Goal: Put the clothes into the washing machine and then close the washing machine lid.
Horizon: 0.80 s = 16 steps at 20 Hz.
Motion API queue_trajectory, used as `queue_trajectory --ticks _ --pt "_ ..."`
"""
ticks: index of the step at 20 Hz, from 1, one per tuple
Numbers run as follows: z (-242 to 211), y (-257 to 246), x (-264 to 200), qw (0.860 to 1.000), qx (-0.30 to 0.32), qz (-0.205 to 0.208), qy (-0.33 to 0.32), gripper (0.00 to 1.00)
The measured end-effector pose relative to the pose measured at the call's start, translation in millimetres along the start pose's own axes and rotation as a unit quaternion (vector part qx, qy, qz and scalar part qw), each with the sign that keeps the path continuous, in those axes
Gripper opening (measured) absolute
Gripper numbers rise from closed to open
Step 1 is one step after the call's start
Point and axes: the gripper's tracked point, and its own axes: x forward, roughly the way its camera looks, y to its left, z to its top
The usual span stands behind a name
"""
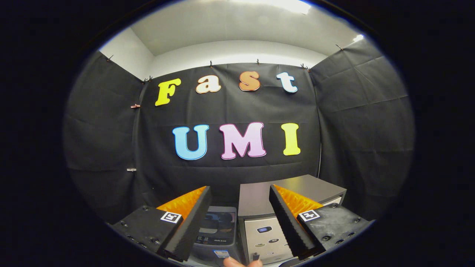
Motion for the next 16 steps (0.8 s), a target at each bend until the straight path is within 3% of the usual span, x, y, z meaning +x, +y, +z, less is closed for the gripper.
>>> queue_trajectory --ticks 16 --pt "5.9 -1.5 -4.5 1.000 -0.002 -0.004 -0.006 0.99"
